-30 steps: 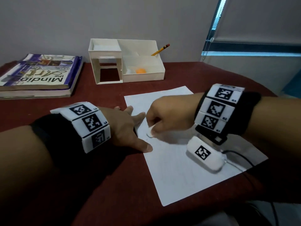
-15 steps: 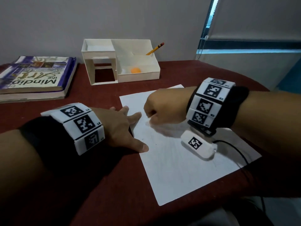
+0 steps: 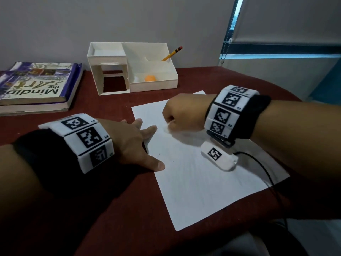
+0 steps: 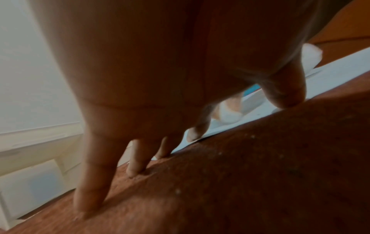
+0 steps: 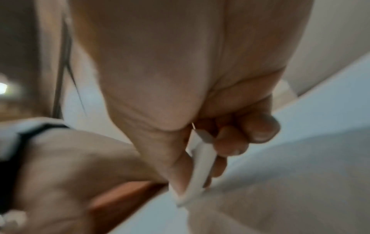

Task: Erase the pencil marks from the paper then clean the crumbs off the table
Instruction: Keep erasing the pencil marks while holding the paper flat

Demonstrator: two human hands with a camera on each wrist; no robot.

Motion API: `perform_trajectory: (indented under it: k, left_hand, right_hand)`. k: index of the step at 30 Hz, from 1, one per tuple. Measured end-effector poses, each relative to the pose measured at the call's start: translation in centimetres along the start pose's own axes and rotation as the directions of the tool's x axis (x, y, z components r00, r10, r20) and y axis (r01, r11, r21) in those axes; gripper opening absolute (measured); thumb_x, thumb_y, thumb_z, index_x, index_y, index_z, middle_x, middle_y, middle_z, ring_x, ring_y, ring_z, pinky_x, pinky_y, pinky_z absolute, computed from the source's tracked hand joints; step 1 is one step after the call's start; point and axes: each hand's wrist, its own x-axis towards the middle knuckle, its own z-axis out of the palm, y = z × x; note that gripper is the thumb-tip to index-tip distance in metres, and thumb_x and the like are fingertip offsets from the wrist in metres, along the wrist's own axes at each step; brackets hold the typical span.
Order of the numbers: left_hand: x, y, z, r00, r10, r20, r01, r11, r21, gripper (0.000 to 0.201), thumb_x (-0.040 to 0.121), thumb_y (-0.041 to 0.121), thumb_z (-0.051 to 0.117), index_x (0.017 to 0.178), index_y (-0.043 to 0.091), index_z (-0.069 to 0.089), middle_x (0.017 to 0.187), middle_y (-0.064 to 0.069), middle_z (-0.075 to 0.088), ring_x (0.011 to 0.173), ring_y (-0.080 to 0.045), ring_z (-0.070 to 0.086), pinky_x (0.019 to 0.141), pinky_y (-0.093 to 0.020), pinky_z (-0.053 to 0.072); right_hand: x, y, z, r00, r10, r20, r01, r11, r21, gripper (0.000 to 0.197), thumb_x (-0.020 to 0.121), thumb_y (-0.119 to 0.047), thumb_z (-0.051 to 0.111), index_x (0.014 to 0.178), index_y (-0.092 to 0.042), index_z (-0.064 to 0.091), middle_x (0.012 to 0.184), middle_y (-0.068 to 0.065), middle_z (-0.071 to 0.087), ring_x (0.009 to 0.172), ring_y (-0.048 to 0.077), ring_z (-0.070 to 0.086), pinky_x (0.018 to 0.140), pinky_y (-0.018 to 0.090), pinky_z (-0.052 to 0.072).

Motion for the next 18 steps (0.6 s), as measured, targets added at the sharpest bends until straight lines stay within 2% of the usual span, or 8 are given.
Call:
perform_trajectory:
  k: [2, 5, 6, 8, 10, 12, 15, 18]
  left_hand:
    - [0.0, -0.1, 0.1, 1.0, 0.003, 0.0, -0.003, 1.0, -0.002, 0.118, 0.057, 0.097, 0.037, 0.147, 0.048, -0.021, 0.162, 0.002, -0.02, 0.15, -0.033, -0.005, 0.118, -0.059, 0.012]
    - [0.0, -0.1, 0.1, 1.0, 0.029, 0.004, -0.029, 0.999, -0.021, 0.112, 0.059, 0.095, 0.039, 0.148, 0.053, -0.014, 0.163, 0.0, -0.02, 0.149, -0.036, -0.006, 0.117, -0.06, 0.013]
    - [-0.1, -0.1, 0.1, 1.0, 0.027, 0.004, -0.027, 0.999, -0.02, 0.111, 0.059, 0.095, 0.039, 0.148, 0.052, -0.014, 0.163, 0.0, -0.02, 0.149, -0.036, -0.006, 0.118, -0.059, 0.013]
    - [-0.1, 0.0, 0.0, 1.0, 0.006, 0.001, -0.006, 1.0, -0.006, 0.114, 0.061, 0.095, 0.038, 0.148, 0.049, -0.019, 0.162, 0.0, -0.019, 0.15, -0.034, -0.005, 0.118, -0.058, 0.012]
    - [-0.2, 0.1, 0.0, 1.0, -0.005, -0.004, 0.005, 1.0, 0.004, 0.117, 0.059, 0.096, 0.038, 0.148, 0.046, -0.021, 0.162, 0.001, -0.019, 0.15, -0.032, -0.004, 0.118, -0.058, 0.012]
    - [-0.1, 0.0, 0.0, 1.0, 0.002, -0.002, -0.002, 1.0, 0.004, 0.118, 0.058, 0.096, 0.038, 0.148, 0.047, -0.021, 0.162, 0.001, -0.019, 0.15, -0.033, -0.004, 0.118, -0.058, 0.012]
    - [-0.1, 0.0, 0.0, 1.0, 0.006, 0.002, -0.006, 1.0, 0.001, 0.117, 0.059, 0.095, 0.039, 0.148, 0.048, -0.021, 0.162, -0.001, -0.02, 0.15, -0.034, -0.005, 0.118, -0.059, 0.013]
    - [-0.3, 0.2, -0.1, 1.0, -0.008, 0.001, 0.008, 1.0, 0.01, 0.117, 0.061, 0.094, 0.038, 0.148, 0.045, -0.022, 0.162, 0.001, -0.019, 0.15, -0.032, -0.005, 0.118, -0.057, 0.012]
  right_hand:
    - [0.1, -0.4, 0.1, 0.999, -0.022, -0.036, 0.02, 0.999, -0.045, 0.021, 0.096, -0.03, 0.059, 0.083, -0.015, 0.065, 0.076, -0.003, 0.059, 0.077, 0.02, 0.059, 0.054, 0.025, 0.037]
    - [-0.6, -2.2, 0.3, 0.984, -0.164, 0.075, 0.158, 0.984, 0.086, 0.019, 0.094, -0.03, 0.061, 0.087, -0.014, 0.067, 0.078, -0.004, 0.062, 0.071, 0.013, 0.057, 0.06, 0.024, 0.044]
    - [-0.6, -2.2, 0.3, 0.982, -0.172, 0.084, 0.161, 0.979, 0.122, 0.02, 0.093, -0.031, 0.063, 0.086, -0.013, 0.068, 0.076, -0.004, 0.062, 0.069, 0.013, 0.057, 0.062, 0.026, 0.046]
    - [0.0, -0.8, 0.1, 0.997, -0.064, 0.038, 0.061, 0.995, 0.078, 0.02, 0.092, -0.031, 0.063, 0.081, -0.015, 0.067, 0.075, -0.004, 0.062, 0.072, 0.015, 0.06, 0.063, 0.029, 0.048]
    - [-0.1, 0.3, -0.2, 1.0, 0.015, -0.009, -0.016, 0.999, -0.038, 0.022, 0.095, -0.033, 0.06, 0.08, -0.017, 0.064, 0.075, -0.005, 0.059, 0.077, 0.019, 0.059, 0.057, 0.026, 0.043]
    - [-0.9, -0.2, 0.0, 0.999, -0.04, 0.028, 0.04, 0.999, -0.002, 0.021, 0.096, -0.034, 0.059, 0.082, -0.018, 0.066, 0.077, -0.005, 0.06, 0.075, 0.017, 0.058, 0.057, 0.025, 0.041]
    - [-2.3, -1.6, 0.7, 0.98, -0.15, 0.128, 0.133, 0.982, 0.133, 0.019, 0.092, -0.039, 0.062, 0.087, -0.022, 0.07, 0.079, -0.006, 0.066, 0.075, 0.011, 0.062, 0.067, 0.028, 0.052]
    - [-1.4, 0.2, 0.4, 0.999, 0.016, 0.034, -0.018, 0.996, 0.084, 0.021, 0.091, -0.036, 0.061, 0.077, -0.022, 0.065, 0.074, -0.006, 0.062, 0.077, 0.017, 0.062, 0.065, 0.03, 0.05]
